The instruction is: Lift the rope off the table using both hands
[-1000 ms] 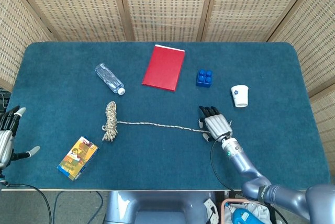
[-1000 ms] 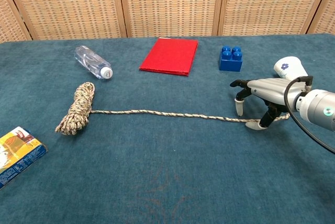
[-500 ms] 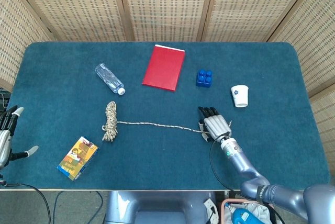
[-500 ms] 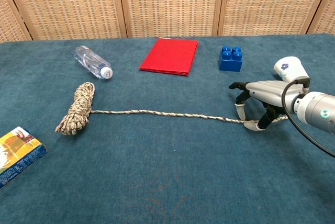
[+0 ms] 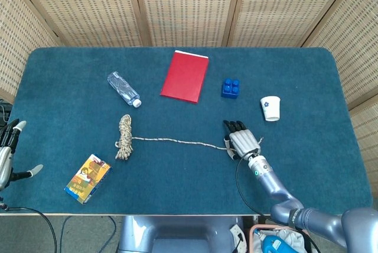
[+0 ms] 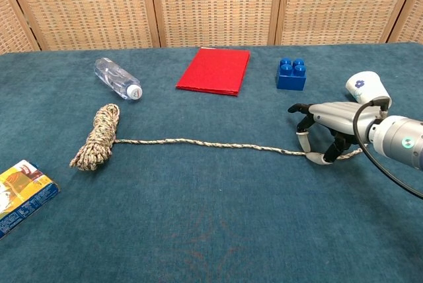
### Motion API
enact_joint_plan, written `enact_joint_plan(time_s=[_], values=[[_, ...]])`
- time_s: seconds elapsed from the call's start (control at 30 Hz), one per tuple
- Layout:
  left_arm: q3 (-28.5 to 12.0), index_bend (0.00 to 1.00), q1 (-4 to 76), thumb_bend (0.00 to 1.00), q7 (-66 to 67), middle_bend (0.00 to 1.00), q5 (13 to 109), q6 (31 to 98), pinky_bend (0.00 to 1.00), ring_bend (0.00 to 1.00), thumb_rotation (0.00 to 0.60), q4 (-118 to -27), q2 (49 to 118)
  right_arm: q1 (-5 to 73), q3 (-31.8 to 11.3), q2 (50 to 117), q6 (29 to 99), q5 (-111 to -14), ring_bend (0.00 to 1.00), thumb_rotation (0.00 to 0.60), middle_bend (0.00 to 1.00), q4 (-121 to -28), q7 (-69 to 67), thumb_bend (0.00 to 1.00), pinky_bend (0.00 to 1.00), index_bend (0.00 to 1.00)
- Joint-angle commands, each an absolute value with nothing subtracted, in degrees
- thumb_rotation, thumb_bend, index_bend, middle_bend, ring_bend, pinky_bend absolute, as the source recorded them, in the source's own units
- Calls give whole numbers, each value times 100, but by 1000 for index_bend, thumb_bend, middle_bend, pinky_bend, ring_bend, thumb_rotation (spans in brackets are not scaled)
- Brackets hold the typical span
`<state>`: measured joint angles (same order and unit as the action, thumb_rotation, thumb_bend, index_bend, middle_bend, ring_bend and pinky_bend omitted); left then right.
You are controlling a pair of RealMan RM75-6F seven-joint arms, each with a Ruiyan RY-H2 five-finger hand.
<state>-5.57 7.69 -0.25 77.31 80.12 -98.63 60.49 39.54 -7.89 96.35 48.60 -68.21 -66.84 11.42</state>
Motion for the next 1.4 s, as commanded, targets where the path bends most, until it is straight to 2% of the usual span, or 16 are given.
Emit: enact_joint_plan(time_s=[0.03,0.27,0.57,0.63,0.7,0.77,0.87,1.17,1.4], values=[[-558,0,773,0,-18,0,7726,8007,0,0,600,-9865,6051,3936,-790,9632,4906,-6857,0,600,0,-6691,1107,430,0,634],[-592,0,891,0,56,0,7805,7910,0,0,600,-9786,6030,3807,-754,9527,5259,-7222,0,600,0,-6732,710,430,0,648],[-666,0,1794,0,-278,0,8935,7274,0,0,600,-8755,5746,3664,-642,9269,5605,-7662,0,600,0,-6846,332,430,0,651],[-589,0,2122,0,-410,0,9572,7249,0,0,600,-8184,5823,3646,-637,9237,5633,-7689,0,600,0,-6871,321,430,0,653],[-441,0,2647,0,-874,0,10671,7597,0,0,600,-7034,6237,3632,-643,9218,5674,-7711,0,600,0,-6897,334,430,0,652],[-244,15,2955,0,-1420,0,11244,7937,0,0,600,-5935,6670,3617,-644,9212,5712,-7732,0,600,0,-6916,347,430,0,652],[23,30,3318,0,-1738,0,11749,8186,0,0,600,-4792,7174,3608,-650,9209,5734,-7744,0,600,0,-6934,370,430,0,654],[602,46,3990,0,-2035,0,12312,8768,0,0,600,-2129,8454,3623,-693,9238,5661,-7664,0,600,0,-6935,477,430,0,655],[969,47,4266,9,-2118,0,12334,8624,0,0,600,-1214,9030,3635,-746,9268,5651,-7604,0,600,0,-6932,547,429,0,655]])
